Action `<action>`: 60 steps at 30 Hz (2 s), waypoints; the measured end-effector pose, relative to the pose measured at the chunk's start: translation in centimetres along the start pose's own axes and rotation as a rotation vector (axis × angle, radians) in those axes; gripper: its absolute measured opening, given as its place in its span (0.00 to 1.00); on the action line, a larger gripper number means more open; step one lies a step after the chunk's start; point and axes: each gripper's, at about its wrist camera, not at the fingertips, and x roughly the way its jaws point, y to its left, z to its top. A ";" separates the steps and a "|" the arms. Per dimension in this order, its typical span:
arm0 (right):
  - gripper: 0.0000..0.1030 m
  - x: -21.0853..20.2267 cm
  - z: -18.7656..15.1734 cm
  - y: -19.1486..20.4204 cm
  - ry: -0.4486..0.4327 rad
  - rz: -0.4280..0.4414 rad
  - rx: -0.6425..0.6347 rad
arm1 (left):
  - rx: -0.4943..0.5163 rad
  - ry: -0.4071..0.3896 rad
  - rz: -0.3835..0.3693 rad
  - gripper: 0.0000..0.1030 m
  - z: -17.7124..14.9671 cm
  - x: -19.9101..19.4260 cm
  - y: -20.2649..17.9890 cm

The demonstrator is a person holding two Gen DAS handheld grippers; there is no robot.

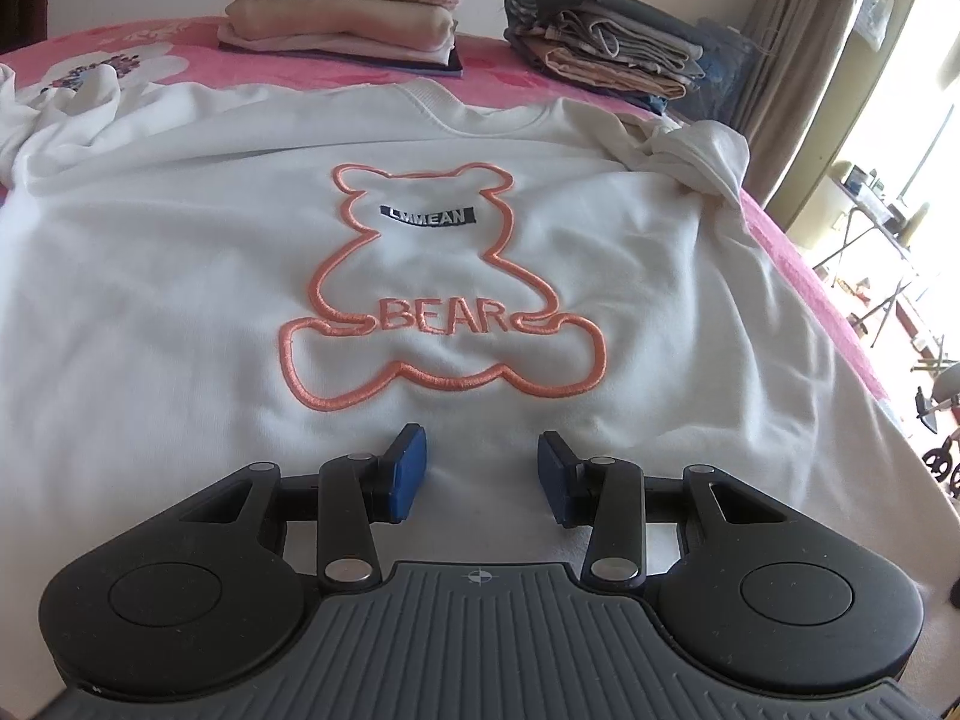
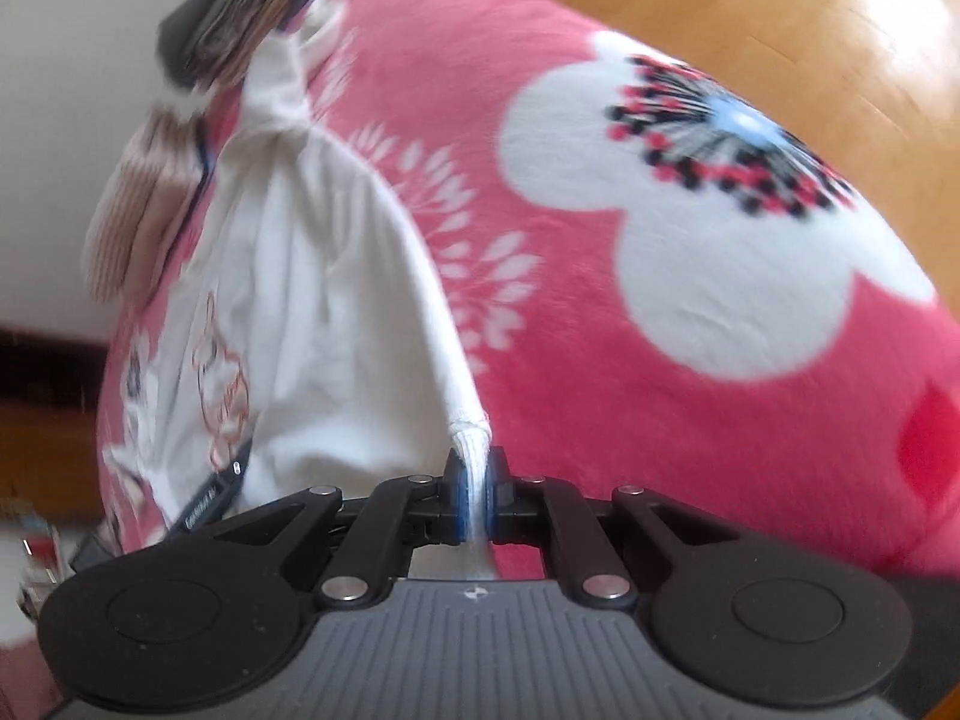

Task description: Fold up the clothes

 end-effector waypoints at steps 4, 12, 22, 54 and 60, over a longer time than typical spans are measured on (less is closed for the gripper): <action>0.09 0.9 -0.2 -0.1 -0.025 -0.080 -0.032 | -0.002 0.003 0.002 0.40 0.0 0.0 0.0; 0.11 -1.0 2.5 -1.1 -0.158 -0.246 -0.066 | -0.008 0.016 0.006 0.40 0.1 -0.1 0.0; 0.41 6.9 9.6 11.0 -0.316 -0.052 -0.421 | -0.063 0.001 0.003 0.40 0.5 -0.2 1.2; 0.25 9.6 11.2 12.0 -0.109 -0.012 -0.620 | -0.153 -0.007 -0.040 0.40 1.0 -0.1 2.7; 0.02 12.3 9.6 11.8 -0.102 -0.376 -0.923 | -0.193 -0.035 -0.013 0.40 1.3 -1.1 3.7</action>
